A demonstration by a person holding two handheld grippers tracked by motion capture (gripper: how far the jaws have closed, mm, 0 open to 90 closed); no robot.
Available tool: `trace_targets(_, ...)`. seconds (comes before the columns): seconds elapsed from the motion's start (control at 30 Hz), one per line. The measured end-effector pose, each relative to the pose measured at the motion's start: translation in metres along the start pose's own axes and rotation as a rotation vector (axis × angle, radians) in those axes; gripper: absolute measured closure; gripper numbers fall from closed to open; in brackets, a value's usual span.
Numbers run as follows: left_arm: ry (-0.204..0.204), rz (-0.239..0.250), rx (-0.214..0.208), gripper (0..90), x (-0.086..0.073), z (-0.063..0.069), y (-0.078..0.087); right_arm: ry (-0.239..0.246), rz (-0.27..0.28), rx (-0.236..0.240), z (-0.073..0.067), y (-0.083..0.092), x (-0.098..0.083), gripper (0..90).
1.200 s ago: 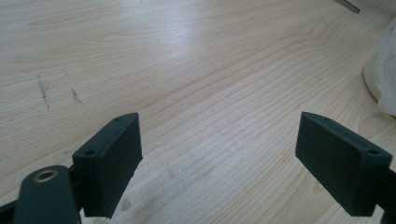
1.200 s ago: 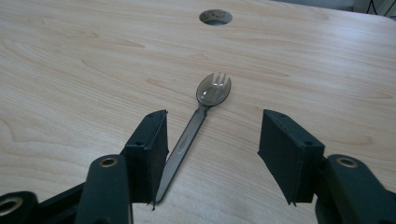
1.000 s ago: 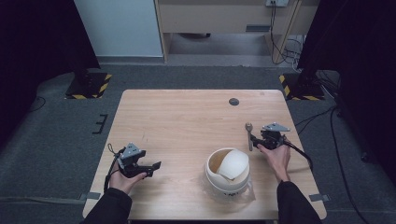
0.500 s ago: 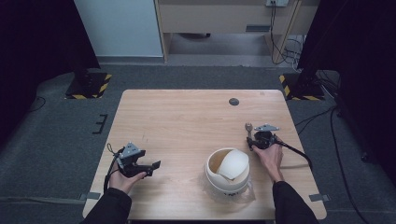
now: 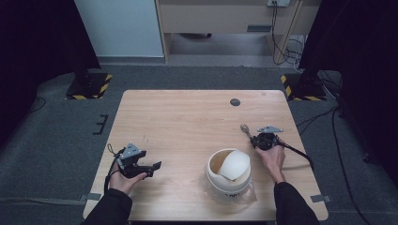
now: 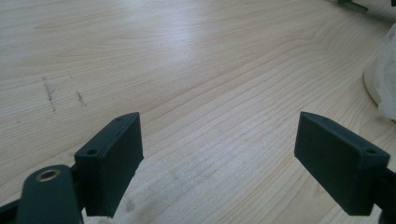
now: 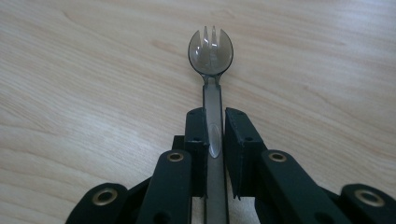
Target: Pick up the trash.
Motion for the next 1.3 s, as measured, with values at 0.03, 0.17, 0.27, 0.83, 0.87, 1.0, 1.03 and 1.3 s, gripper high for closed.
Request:
trace_targets(0.03,-0.004,0.003,0.005,15.1,0.000,0.000,0.001,-0.004,0.016,0.004,0.001,0.002,0.001,80.0)
trace_targets(0.17,0.005,0.022,0.010,15.5,0.001,-0.001,0.003,-0.015,0.094,0.036,0.003,0.017,0.008,80.0)
trace_targets(0.27,0.007,0.031,0.012,16.1,0.002,0.000,0.004,-0.006,0.160,0.056,0.003,0.032,0.014,79.9)
trace_targets(0.83,0.015,0.256,0.002,19.3,0.045,0.016,0.022,0.145,0.446,0.247,-0.013,0.094,0.038,80.0)
trace_targets(0.87,0.016,0.277,0.001,19.6,0.051,0.018,0.022,0.148,0.452,0.259,-0.015,0.094,0.039,80.0)
trace_targets(1.0,0.013,0.316,-0.016,20.9,0.074,0.027,0.016,0.174,0.480,0.298,-0.021,0.098,0.042,80.0)
trace_targets(1.03,0.006,0.326,-0.019,21.0,0.083,0.031,0.012,0.180,0.483,0.304,-0.021,0.099,0.043,80.0)
trace_targets(1.3,-0.004,0.374,-0.054,24.8,0.123,0.055,-0.011,0.209,0.520,0.352,-0.024,0.100,0.044,80.0)
Point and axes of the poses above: each handheld gripper's, and its own axes: y roughly backward along the jaws, x roughly out of its top, z roughly to its right, the point moved 2 cm from there along -y, roughly forward along the jaws, and after that the axes turned 9 degrees about -z, right-handed, at the moved point
